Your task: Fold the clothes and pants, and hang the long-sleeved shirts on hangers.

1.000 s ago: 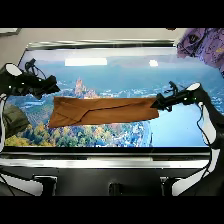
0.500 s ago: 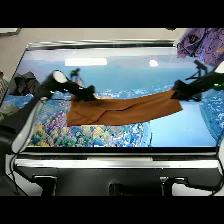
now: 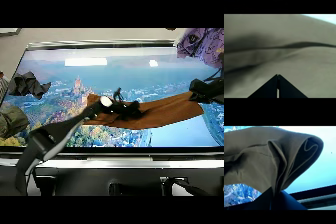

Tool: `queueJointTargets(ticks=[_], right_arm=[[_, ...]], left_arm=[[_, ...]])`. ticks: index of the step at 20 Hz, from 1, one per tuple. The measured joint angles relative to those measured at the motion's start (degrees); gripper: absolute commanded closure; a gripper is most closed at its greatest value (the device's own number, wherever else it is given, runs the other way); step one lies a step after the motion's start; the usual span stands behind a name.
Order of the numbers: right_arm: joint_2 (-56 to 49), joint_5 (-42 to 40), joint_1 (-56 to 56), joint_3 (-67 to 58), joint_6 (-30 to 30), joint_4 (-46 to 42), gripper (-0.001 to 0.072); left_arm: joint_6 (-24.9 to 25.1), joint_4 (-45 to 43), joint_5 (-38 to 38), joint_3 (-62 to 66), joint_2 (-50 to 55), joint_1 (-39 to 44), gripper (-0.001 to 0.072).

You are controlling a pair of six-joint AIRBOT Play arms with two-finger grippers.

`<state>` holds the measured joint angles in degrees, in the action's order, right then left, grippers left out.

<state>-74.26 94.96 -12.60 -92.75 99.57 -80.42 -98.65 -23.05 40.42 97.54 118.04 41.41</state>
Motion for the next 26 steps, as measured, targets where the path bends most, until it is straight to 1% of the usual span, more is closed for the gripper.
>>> queueJointTargets(ticks=[3,6,8,10,13,17,20,22,24,26], right_arm=[[0.44,0.0,0.0,-0.74,0.52,0.55,0.0686],[0.59,-1.44,0.02,-2.84,0.61,2.01,0.0686],[0.63,-2.71,0.0,-4.22,0.81,2.97,0.0686],[0.63,-3.69,0.0,-4.96,0.81,3.69,0.0686],[0.61,-6.03,0.04,-5.44,1.55,7.32,0.0687],[0.52,-10.54,3.93,-5.66,4.28,13.84,0.0687],[-0.48,-14.01,11.37,-5.68,8.02,14.27,0.0686],[-1.95,-16.41,17.44,-5.68,10.95,13.68,0.0686],[-4.02,-18.99,23.56,-5.68,14.12,12.63,0.0686],[-6.67,-21.44,29.27,-5.68,17.31,11.34,0.0686]], left_arm=[[-0.04,5.57,-4.0,3.23,3.96,5.03,0.0689],[-0.09,8.52,-5.66,7.3,7.26,7.98,0.0689],[0.48,9.55,-5.88,9.03,8.17,8.17,0.0691],[1.2,9.35,-4.33,9.86,8.11,6.38,0.0692],[1.84,2.86,2.56,10.45,5.09,0.42,0.0692],[0.79,-13.53,14.71,10.75,-3.93,-11.74,0.0691],[0.37,-24.74,23.37,10.78,-12.26,-22.16,0.069],[0.09,-30.1,28.44,10.78,-17.38,-28.65,0.0689],[0.09,-33.92,32.15,10.8,-21.62,-34.73,0.0689],[0.07,-35.89,34.84,10.8,-24.76,-39.76,0.0688]])
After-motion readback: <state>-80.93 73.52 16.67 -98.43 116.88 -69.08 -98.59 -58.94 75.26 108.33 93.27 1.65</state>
